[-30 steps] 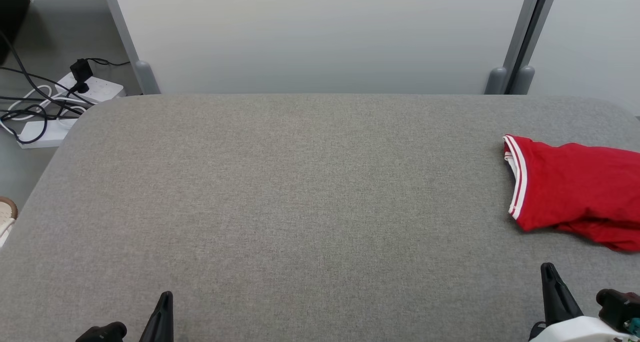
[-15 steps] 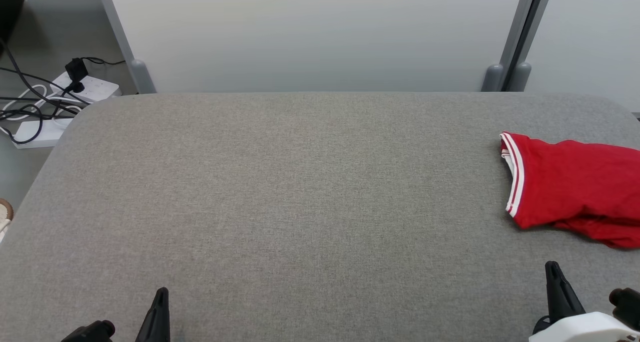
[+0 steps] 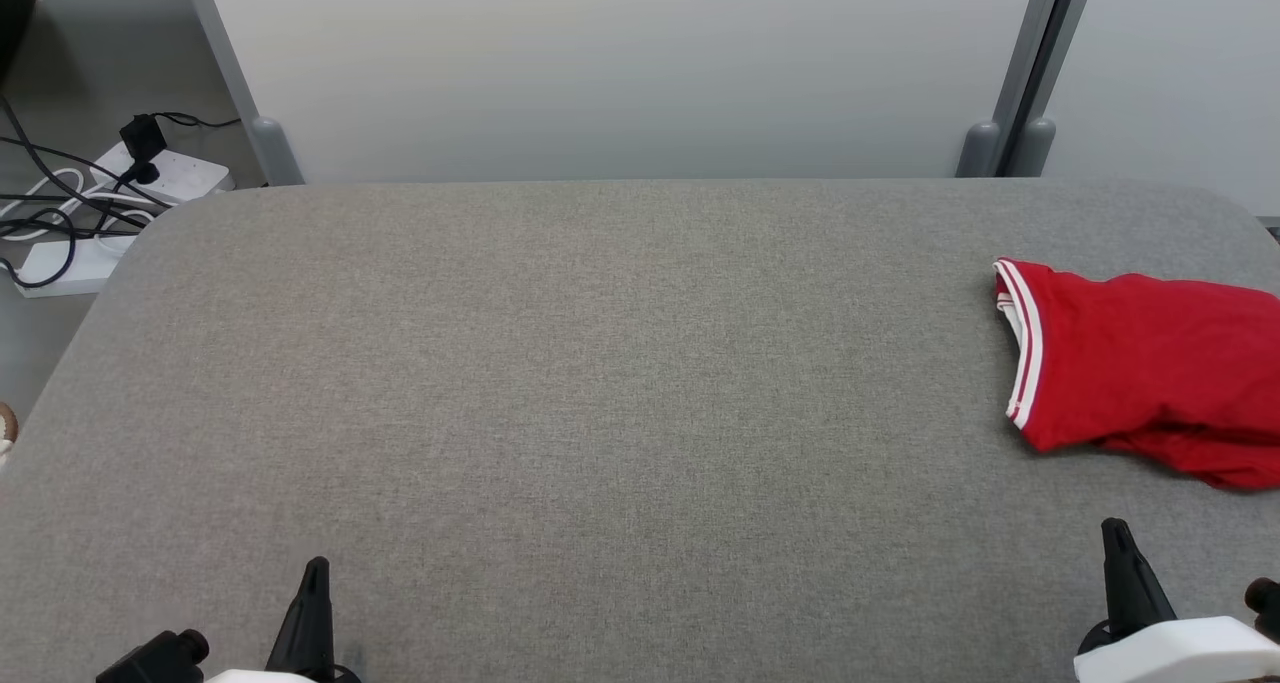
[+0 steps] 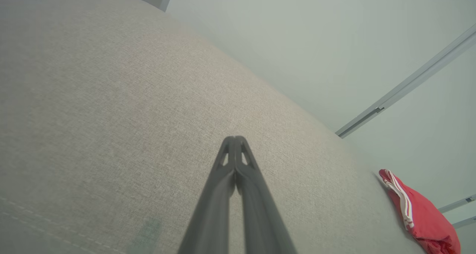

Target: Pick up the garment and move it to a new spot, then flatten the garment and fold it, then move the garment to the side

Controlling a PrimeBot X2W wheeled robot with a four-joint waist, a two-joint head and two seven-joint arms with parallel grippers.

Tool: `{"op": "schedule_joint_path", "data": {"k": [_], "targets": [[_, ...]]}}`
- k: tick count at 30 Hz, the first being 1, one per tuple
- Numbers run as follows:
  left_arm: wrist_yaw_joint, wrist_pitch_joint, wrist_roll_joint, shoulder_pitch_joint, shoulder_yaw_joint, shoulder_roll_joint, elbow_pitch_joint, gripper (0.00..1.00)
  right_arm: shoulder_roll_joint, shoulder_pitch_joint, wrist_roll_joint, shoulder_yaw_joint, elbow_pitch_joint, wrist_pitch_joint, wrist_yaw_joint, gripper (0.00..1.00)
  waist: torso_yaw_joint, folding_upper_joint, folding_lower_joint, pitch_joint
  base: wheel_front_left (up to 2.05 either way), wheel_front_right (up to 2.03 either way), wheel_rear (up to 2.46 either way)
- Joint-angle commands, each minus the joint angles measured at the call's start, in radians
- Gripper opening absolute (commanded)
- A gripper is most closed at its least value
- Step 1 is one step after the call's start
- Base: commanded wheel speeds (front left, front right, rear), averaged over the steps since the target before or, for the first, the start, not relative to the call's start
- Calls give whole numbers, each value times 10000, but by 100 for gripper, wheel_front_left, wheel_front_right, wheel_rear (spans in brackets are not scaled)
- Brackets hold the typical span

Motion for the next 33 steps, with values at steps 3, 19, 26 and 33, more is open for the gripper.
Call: {"op": "schedule_joint_path", "data": {"k": [3, 19, 26, 33], "targets": [[1, 124, -598, -600, 143, 175, -353, 0, -70, -508, 626, 33, -374, 197, 17, 0, -24, 0, -2, 17, 0, 0, 0], [1, 556, -2304, -773, 191, 189, -540, 0, -39, -585, 2354, -38, -541, 630, 22, 0, -117, 0, -2, 79, 0, 0, 0], [1, 758, -3101, -853, 213, 196, -628, 0, -25, -620, 3161, -71, -620, 831, 25, 0, -160, 0, -2, 108, 0, 0, 0], [1, 959, -3898, -934, 234, 202, -715, 0, -11, -656, 3968, -104, -698, 1033, 27, 0, -204, 0, -2, 137, 0, 0, 0]]}}
